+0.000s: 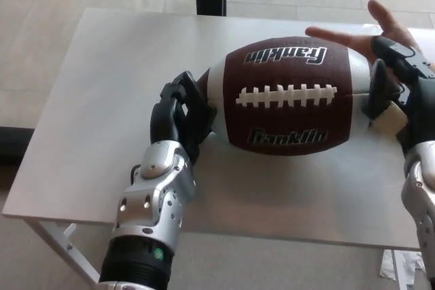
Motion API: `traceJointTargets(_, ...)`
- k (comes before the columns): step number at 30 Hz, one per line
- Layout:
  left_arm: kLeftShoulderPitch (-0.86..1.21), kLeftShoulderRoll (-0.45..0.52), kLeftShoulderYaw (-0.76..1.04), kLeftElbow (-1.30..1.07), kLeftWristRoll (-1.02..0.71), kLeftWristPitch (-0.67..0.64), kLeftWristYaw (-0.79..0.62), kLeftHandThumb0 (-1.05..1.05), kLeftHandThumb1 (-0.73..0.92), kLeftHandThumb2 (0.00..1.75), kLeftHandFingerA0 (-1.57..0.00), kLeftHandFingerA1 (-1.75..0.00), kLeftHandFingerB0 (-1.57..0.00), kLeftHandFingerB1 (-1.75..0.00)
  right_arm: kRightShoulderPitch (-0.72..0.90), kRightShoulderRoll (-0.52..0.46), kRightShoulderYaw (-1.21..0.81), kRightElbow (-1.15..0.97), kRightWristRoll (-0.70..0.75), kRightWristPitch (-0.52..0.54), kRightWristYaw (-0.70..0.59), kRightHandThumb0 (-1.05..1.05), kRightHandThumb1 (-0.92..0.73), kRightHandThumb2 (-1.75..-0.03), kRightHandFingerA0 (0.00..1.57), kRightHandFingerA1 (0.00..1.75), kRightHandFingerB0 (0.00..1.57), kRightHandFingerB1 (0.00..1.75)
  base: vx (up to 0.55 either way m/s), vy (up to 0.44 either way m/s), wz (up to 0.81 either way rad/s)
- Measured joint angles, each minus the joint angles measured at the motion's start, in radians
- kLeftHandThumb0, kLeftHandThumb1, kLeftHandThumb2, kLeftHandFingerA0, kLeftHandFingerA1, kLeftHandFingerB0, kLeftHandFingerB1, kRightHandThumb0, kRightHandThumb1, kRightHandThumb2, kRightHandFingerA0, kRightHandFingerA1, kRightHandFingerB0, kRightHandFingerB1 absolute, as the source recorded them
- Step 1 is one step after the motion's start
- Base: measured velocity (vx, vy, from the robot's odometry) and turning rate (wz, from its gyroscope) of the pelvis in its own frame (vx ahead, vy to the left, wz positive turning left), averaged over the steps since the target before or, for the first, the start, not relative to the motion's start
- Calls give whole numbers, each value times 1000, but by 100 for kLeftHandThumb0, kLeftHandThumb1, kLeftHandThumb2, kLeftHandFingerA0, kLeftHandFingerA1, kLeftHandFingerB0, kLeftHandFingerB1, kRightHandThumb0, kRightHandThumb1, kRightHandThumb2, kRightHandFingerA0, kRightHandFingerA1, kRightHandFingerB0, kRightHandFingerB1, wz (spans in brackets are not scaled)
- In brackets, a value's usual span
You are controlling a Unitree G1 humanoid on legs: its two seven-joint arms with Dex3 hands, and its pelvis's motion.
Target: The robot uses both its hands to grab the left and right ends of a football kept in the middle of the desk infront of it, lifts it up and places it in the palm of a person
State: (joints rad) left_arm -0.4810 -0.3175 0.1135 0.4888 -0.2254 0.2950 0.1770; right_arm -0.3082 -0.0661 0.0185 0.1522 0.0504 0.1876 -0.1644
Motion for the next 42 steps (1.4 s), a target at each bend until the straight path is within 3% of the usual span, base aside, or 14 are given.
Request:
traceJointTargets(5, -5, 2, 2, 2, -1, -4, 20, -98, 92, 109, -40, -99, -4, -27, -21, -44, 70, 47, -63, -51, -5, -91, -89, -67, 37, 60, 49, 46, 0, 0, 0)
traceJointTargets(6, -5, 2, 2, 3, -1, -6, 21, -96, 92, 107, -38, -90, -4, -29, -24, -44, 71, 57, -67, -60, -7, -84, -67, -114, 38, 65, 39, 54, 0, 0, 0)
traceJointTargets(9, -9, 4, 1, 8, 0, -9, 24, -97, 92, 111, -52, -99, -4, -26, -32, -40, 72, 83, -79, -87, -14, -92, -92, -68, 38, 65, 44, 45, 0, 0, 0)
traceJointTargets(10, -11, 5, 0, 11, 0, -11, 26, -96, 92, 109, -49, -95, 0, -20, -37, -38, 72, 90, -83, -97, -17, -91, -74, -120, 32, 63, 40, 54, 0, 0, 0)
traceJointTargets(12, -13, 6, -1, 16, 0, -15, 29, -95, 92, 104, -37, -76, 0, -20, -46, -33, 72, 102, -89, -112, -24, -93, -88, -67, 45, 60, 41, 38, 0, 0, 0)
traceJointTargets(16, -16, 8, -2, 27, 0, -25, 32, -79, 92, 129, -40, -70, -4, -33, -49, -25, 80, 118, -118, -144, -54, -93, -67, -87, 48, 64, 43, 47, 0, 0, 0)
traceJointTargets(20, -25, 17, -15, 45, 6, -28, 36, -79, 92, 80, -32, -75, -10, -33, -49, -20, 92, 117, -151, -170, -91, -84, -80, -66, 53, 58, 48, 38, 0, 0, 0)
traceJointTargets(23, -42, 31, -39, 68, 18, -29, 42, -65, 73, 106, -52, -80, -16, -49, -49, -14, 92, 110, -161, -184, -107, -89, -81, -65, 101, 118, 51, 37, 0, 0, 0)
traceJointTargets(28, -77, 56, -83, 105, 50, -20, 64, -90, 92, 96, -63, -82, -18, -43, -50, -1, 86, 96, -151, -186, -121, -91, -82, -66, 59, 56, 43, 35, 0, 0, 0)
traceJointTargets(36, -144, 89, -116, 144, 87, 29, 75, -93, 90, 126, -57, -79, -24, -51, -70, 19, 50, 95, -109, -186, -121, -94, -70, -111, 53, 60, 37, 47, 0, 0, 0)
traceJointTargets(37, -155, 93, -120, 147, 91, 37, 75, -91, 92, 86, -62, -83, -25, -44, -80, 22, 44, 94, -102, -186, -121, -89, -83, -66, 66, 57, 45, 36, 0, 0, 0)
traceJointTargets(39, -182, 103, -126, 151, 97, 49, 74, -88, 92, 83, -66, -84, -28, -45, -103, 24, 31, 88, -85, -186, -121, -90, -67, -112, 89, 76, 39, 51, 0, 0, 0)
traceJointTargets(40, -193, 109, -128, 151, 99, 54, 74, -91, 91, 86, -63, -80, -25, -45, -113, 25, 26, 84, -79, -186, -120, -89, -83, -66, 92, 69, 47, 38, 0, 0, 0)
traceJointTargets(42, -213, 121, -136, 151, 103, 61, 71, -90, 92, 86, -62, -72, -24, -43, -131, 28, 17, 80, -69, -186, -120, -86, -63, -107, 62, 66, 38, 52, 0, 0, 0)
